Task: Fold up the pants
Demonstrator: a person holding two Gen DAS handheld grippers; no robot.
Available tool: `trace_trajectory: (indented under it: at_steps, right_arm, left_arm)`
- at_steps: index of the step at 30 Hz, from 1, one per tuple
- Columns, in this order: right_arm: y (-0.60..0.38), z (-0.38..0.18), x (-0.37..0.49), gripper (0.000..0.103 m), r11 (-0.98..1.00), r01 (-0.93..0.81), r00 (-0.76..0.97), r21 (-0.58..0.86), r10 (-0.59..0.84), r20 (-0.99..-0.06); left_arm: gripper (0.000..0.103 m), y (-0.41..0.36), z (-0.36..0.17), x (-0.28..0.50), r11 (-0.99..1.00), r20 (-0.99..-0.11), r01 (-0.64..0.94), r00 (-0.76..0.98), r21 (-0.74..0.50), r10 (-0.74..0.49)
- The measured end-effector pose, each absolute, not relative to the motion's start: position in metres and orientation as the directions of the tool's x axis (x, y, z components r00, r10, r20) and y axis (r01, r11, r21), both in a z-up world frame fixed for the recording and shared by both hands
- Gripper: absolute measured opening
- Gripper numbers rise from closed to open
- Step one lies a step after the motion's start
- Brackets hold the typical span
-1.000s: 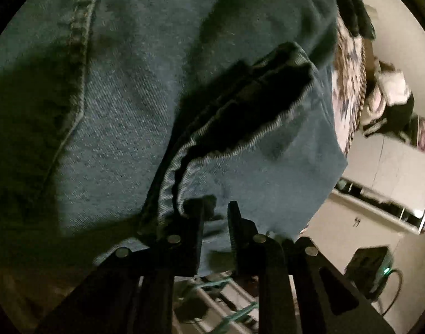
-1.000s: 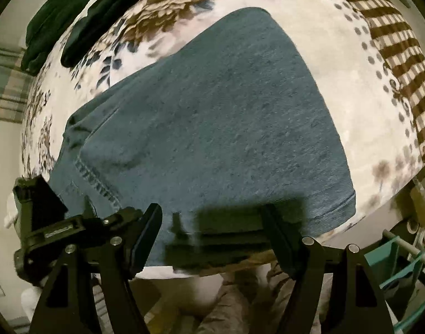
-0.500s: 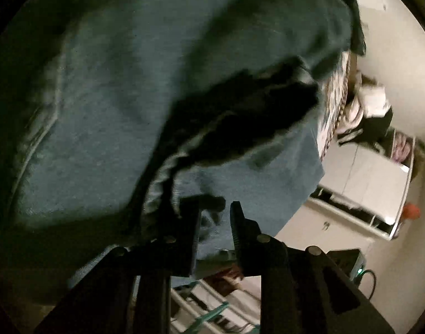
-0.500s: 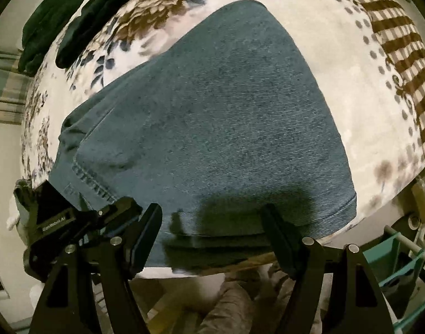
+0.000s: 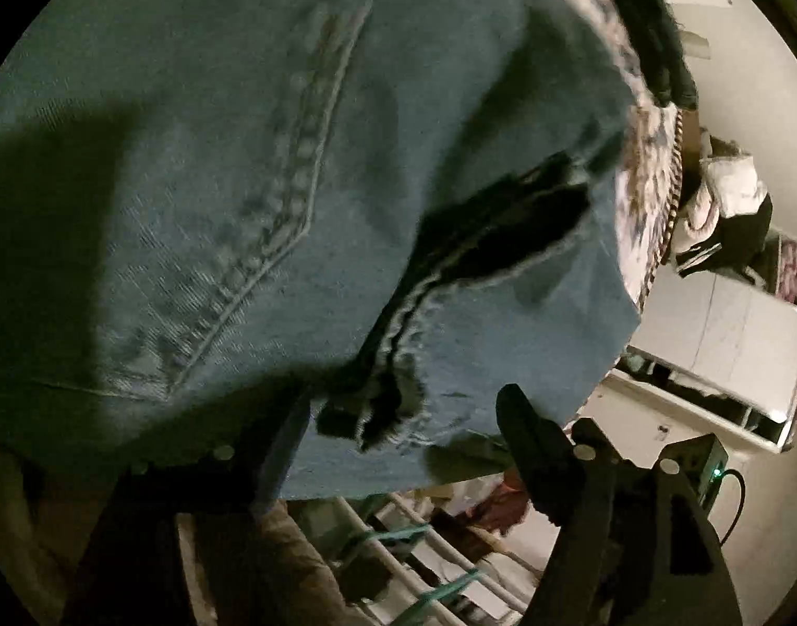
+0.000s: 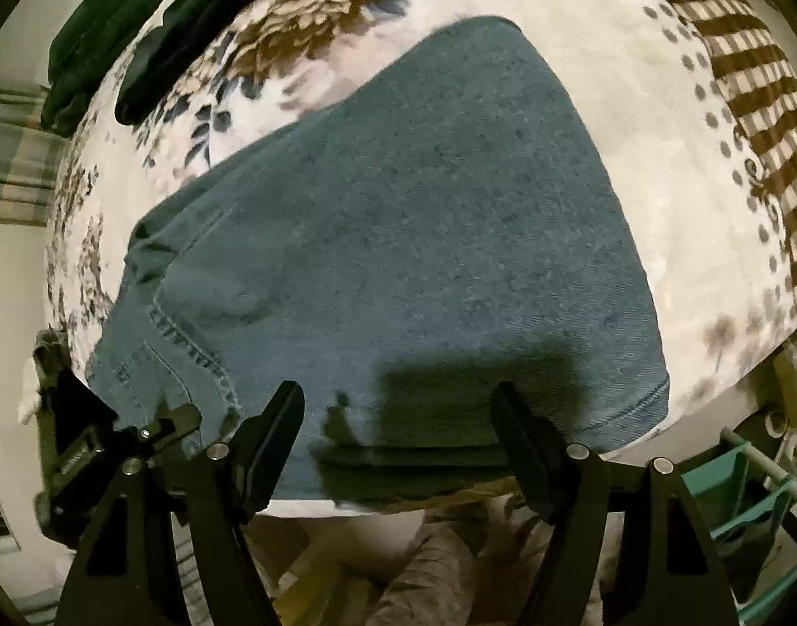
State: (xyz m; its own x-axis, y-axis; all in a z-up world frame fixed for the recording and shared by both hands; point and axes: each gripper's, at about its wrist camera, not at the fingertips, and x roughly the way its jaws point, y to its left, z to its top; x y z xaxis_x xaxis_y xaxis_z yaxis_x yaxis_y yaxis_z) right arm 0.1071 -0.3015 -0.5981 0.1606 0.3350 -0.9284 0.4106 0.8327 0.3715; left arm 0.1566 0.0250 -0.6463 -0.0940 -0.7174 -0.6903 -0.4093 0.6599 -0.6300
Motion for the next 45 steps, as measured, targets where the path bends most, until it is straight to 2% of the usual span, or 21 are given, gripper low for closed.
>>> trace_trajectory:
  at_steps: [4,8,9,10,11,12,20,24,26,29,32,34,35,41,45]
  right_arm:
    - [-0.301,-0.604,0.109,0.076,0.834,0.413,0.153,0.367,0.334,-0.93]
    - [-0.3,-0.608,0.107,0.076,0.834,0.417,0.148,0.361,0.33,-0.933]
    - [-0.3,-0.609,0.106,0.076,0.834,0.419,0.146,0.36,0.329,-0.933]
    - [-0.3,-0.61,0.105,0.076,0.834,0.419,0.144,0.36,0.33,-0.933]
    - [-0.299,-0.61,0.105,0.076,0.835,0.419,0.142,0.358,0.329,-0.934]
    - [-0.299,-0.611,0.104,0.076,0.838,0.417,0.139,0.353,0.325,-0.936]
    - [-0.3,-0.607,0.108,0.076,0.854,0.397,0.133,0.336,0.309,-0.942]
    - [-0.297,-0.608,0.11,0.076,0.871,0.373,0.117,0.319,0.297,-0.948]
    - [-0.294,-0.612,0.111,0.076,0.88,0.364,0.101,0.306,0.289,-0.952]
    - [-0.286,-0.615,0.113,0.076,0.9,0.344,0.078,0.268,0.257,-0.963]
    - [-0.274,-0.612,0.116,0.078,0.944,0.296,0.054,0.145,0.136,-0.989]
    - [-0.265,-0.61,0.119,0.094,0.966,0.257,0.039,0.028,0.018,-0.999]
    - [-0.261,-0.607,0.119,0.095,0.97,0.242,0.05,-0.002,-0.015,-0.999]
    - [-0.235,-0.581,0.124,0.098,0.977,0.201,0.127,-0.067,-0.094,-0.987]
    - [-0.212,-0.565,0.131,0.098,0.985,0.172,0.162,-0.024,-0.052,-0.985]
  left_arm:
    - [0.077,0.016,-0.651,0.159,0.668,-0.691,-0.397,-0.105,-0.629,-0.715]
    - [0.073,-0.024,-0.632,0.168,0.754,-0.758,-0.252,-0.104,-0.607,-0.645]
    - [0.056,-0.03,-0.628,0.166,0.771,-0.772,-0.206,-0.097,-0.602,-0.629]
    - [0.033,-0.034,-0.626,0.165,0.782,-0.781,-0.187,-0.093,-0.595,-0.617]
    - [0.026,-0.036,-0.626,0.164,0.78,-0.779,-0.179,-0.091,-0.6,-0.621]
    - [0.023,-0.037,-0.626,0.161,0.761,-0.762,-0.185,-0.08,-0.622,-0.642]
    - [0.019,-0.012,-0.593,0.135,0.786,-0.811,-0.225,0.038,-0.576,-0.584]
    - [0.019,0.006,-0.598,0.129,0.794,-0.828,-0.257,0.042,-0.55,-0.56]
    - [0.021,0.007,-0.609,0.131,0.802,-0.832,-0.255,0.014,-0.54,-0.555]
    - [0.03,-0.01,-0.613,0.14,0.856,-0.868,-0.214,-0.058,-0.471,-0.493]
    - [0.045,-0.018,-0.6,0.144,0.91,-0.916,-0.137,-0.047,-0.39,-0.4]
    - [0.078,-0.024,-0.587,0.147,0.941,-0.945,-0.084,0.003,-0.326,-0.327]
    - [0.082,-0.028,-0.582,0.149,0.95,-0.952,-0.061,0.02,-0.307,-0.306]
    - [0.082,-0.007,-0.557,0.147,0.993,-0.99,-0.042,0.099,-0.108,-0.104]
    - [0.082,0.023,-0.54,0.146,0.989,-0.984,-0.108,0.156,-0.101,-0.083]
